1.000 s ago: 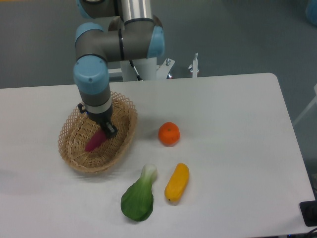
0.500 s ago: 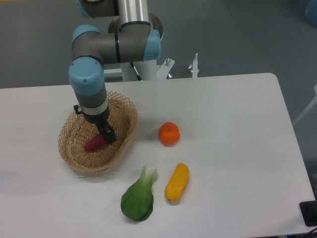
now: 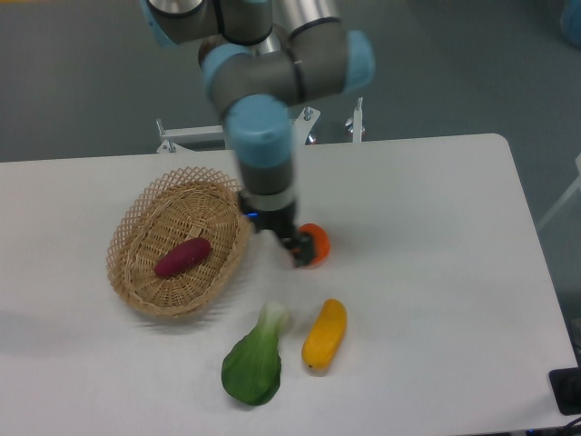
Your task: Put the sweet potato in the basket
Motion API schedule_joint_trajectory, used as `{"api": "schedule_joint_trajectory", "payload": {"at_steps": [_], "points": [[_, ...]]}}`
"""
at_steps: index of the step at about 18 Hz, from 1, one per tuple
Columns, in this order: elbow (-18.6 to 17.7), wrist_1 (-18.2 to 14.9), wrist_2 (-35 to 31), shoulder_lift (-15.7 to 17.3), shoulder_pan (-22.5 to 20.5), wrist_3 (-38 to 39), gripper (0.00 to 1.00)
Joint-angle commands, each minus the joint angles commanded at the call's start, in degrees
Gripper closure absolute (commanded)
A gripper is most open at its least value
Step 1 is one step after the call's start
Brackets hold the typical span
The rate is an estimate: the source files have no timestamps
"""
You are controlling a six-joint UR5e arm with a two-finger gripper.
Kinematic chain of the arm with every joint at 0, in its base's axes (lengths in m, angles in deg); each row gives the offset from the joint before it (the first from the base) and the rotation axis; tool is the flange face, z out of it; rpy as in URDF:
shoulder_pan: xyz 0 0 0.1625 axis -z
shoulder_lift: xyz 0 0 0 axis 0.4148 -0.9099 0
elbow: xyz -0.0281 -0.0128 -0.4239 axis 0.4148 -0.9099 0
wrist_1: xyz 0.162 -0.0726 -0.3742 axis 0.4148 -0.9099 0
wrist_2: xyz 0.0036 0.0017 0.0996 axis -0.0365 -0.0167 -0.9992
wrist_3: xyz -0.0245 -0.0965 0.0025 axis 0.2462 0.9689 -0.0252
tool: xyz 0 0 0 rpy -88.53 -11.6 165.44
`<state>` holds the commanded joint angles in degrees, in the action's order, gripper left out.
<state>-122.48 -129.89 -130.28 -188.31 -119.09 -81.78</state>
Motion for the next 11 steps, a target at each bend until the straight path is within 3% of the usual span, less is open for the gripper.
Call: {"api": "schedule_joint_trajectory", "payload": {"at_steps": [7,11], "points": [[3.42,0.00,3.77,-3.68,-12.57,-10.19,0.00],[6.15,0.00,4.48,-6.58,-16.36,-14.59,0.00]]}}
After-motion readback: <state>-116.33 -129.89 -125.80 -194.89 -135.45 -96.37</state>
